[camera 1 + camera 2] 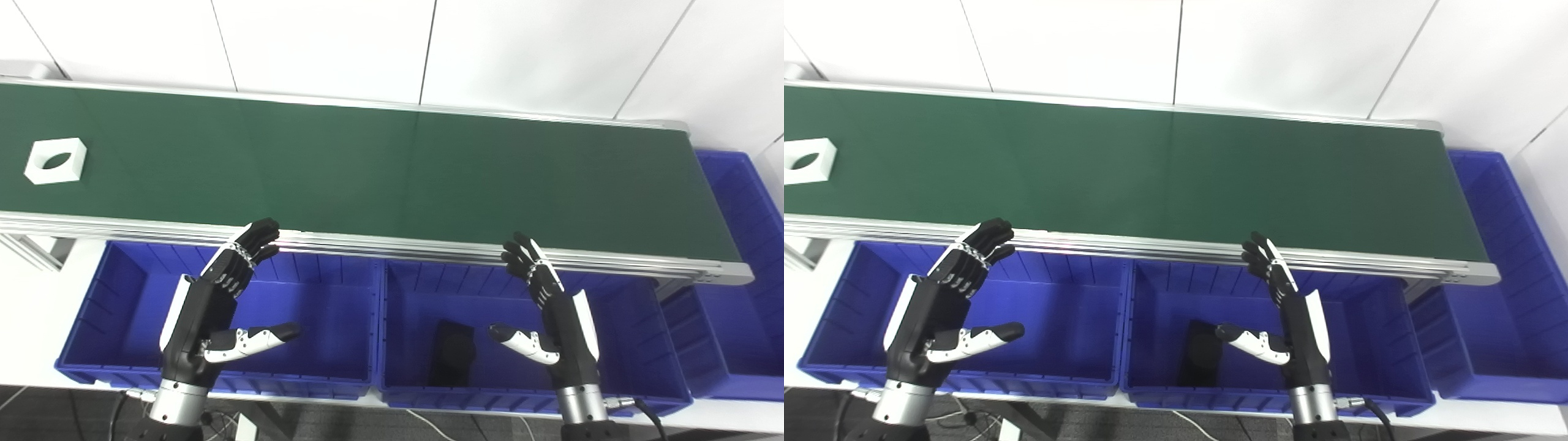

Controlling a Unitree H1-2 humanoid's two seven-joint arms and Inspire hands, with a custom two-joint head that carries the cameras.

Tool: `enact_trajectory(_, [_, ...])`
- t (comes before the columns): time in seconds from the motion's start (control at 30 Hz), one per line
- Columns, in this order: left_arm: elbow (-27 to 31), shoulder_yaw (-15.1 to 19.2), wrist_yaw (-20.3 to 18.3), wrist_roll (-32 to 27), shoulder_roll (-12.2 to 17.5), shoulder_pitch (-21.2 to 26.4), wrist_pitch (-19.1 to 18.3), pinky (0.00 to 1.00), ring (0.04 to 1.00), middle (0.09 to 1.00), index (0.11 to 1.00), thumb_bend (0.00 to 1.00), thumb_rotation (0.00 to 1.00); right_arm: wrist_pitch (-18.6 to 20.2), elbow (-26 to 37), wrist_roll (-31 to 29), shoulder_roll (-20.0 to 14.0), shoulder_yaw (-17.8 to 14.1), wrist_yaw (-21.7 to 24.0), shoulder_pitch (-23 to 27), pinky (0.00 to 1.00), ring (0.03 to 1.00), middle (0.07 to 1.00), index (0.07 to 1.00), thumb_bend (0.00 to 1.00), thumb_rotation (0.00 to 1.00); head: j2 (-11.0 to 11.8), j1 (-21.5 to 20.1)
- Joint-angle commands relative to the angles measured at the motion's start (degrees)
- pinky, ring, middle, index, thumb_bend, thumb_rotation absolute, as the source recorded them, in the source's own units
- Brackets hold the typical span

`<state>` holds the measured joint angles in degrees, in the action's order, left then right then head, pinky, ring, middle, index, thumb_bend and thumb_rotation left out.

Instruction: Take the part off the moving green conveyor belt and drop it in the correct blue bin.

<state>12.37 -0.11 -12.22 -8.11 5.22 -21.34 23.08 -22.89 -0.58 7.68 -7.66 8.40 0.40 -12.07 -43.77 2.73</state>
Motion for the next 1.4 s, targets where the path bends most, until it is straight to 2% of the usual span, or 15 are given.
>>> enact_trajectory(0.0, [0.2, -0.4, 0.0, -0.7, 0.3, 0.0, 1.9, 0.87, 0.892, 0.884, 0.851, 0.77, 0.18, -3.5, 0.9, -0.5, -0.1, 0.0, 0.5, 0.1, 0.84, 0.862, 0.884, 0.929, 0.90, 0.54, 0.1, 0.0])
enact_trajectory(0.67, [-1.8, 0.3, 0.8, 1.3, 0.8, 1.4, 2.4, 0.87, 0.880, 0.871, 0.845, 0.79, 0.21, -3.8, 0.0, 0.9, 0.6, 0.2, 0.1, 0.1, 0.85, 0.875, 0.888, 0.930, 0.88, 0.50, 1.2, -1.0])
enact_trajectory(0.77, [-2.2, 0.0, 0.7, 1.1, 0.6, 1.6, 2.4, 0.87, 0.886, 0.871, 0.841, 0.78, 0.20, -3.9, -0.2, 0.7, 0.3, 0.1, 0.1, 0.2, 0.85, 0.873, 0.889, 0.929, 0.88, 0.50, 1.8, 2.8])
enact_trajectory(0.8, [-2.4, -0.2, 0.7, 1.5, 0.4, 1.7, 2.6, 0.87, 0.886, 0.871, 0.841, 0.78, 0.19, -3.9, -0.4, 0.3, 0.1, 0.1, 0.4, 0.1, 0.86, 0.875, 0.891, 0.930, 0.88, 0.50, 2.6, 7.0])
enact_trajectory(0.83, [-2.5, -0.4, 0.8, 2.0, 0.1, 1.7, 2.8, 0.86, 0.887, 0.870, 0.841, 0.78, 0.20, -3.9, -0.4, -0.1, -0.2, 0.0, 0.7, 0.0, 0.87, 0.879, 0.895, 0.935, 0.88, 0.50, 2.8, 7.8])
enact_trajectory(0.9, [-2.8, -1.0, 0.8, 2.7, -0.5, 1.8, 3.1, 0.85, 0.881, 0.868, 0.839, 0.77, 0.19, -3.8, -0.3, -1.6, -1.0, -0.1, 1.5, -0.2, 0.88, 0.889, 0.905, 0.948, 0.87, 0.49, 4.3, 12.8])
enact_trajectory(0.93, [-3.0, -1.4, 1.0, 3.3, -1.1, 1.8, 3.4, 0.84, 0.881, 0.868, 0.839, 0.77, 0.19, -3.9, -0.6, -2.4, -1.5, -0.3, 1.8, -0.2, 0.88, 0.891, 0.908, 0.952, 0.87, 0.49, 6.2, 17.3])
enact_trajectory(0.97, [-3.2, -1.7, 1.1, 3.7, -1.4, 1.8, 3.5, 0.84, 0.879, 0.866, 0.836, 0.77, 0.19, -4.0, -0.7, -2.9, -1.8, -0.4, 2.1, -0.2, 0.88, 0.890, 0.908, 0.953, 0.86, 0.49, 6.2, 17.3])
enact_trajectory(1.0, [-3.3, -2.3, 1.5, 4.6, -2.2, 1.7, 3.6, 0.84, 0.878, 0.865, 0.834, 0.78, 0.19, -4.0, -0.9, -3.0, -2.4, -0.5, 2.1, -0.1, 0.88, 0.893, 0.912, 0.954, 0.85, 0.48, 8.3, 21.4])
enact_trajectory(1.03, [-3.4, -2.6, 1.8, 5.3, -2.7, 1.7, 3.6, 0.84, 0.877, 0.863, 0.832, 0.78, 0.19, -4.0, -1.0, -3.1, -2.8, -0.5, 2.0, -0.1, 0.88, 0.897, 0.917, 0.956, 0.84, 0.48, 8.3, 21.4])
enact_trajectory(1.07, [-3.6, -3.1, 2.1, 5.7, -3.5, 1.6, 3.7, 0.84, 0.877, 0.863, 0.831, 0.79, 0.19, -4.0, -1.2, -2.4, -3.3, -0.4, 1.6, 0.0, 0.88, 0.897, 0.917, 0.956, 0.83, 0.48, 9.8, 23.5])
enact_trajectory(1.2, [-3.8, -3.7, 3.8, 8.5, -5.5, 1.2, 3.8, 0.83, 0.869, 0.860, 0.831, 0.83, 0.22, -4.0, -2.7, -2.6, -4.0, 0.1, 2.1, -0.1, 0.89, 0.902, 0.909, 0.958, 0.79, 0.50, 11.9, 25.0])
enact_trajectory(1.37, [-3.7, -4.0, 5.4, 10.2, -6.0, 0.3, 3.7, 0.82, 0.862, 0.860, 0.833, 0.82, 0.22, -3.9, -3.2, -3.5, -3.9, 0.4, 3.0, -0.1, 0.89, 0.904, 0.914, 0.961, 0.79, 0.46, 12.3, 22.8])
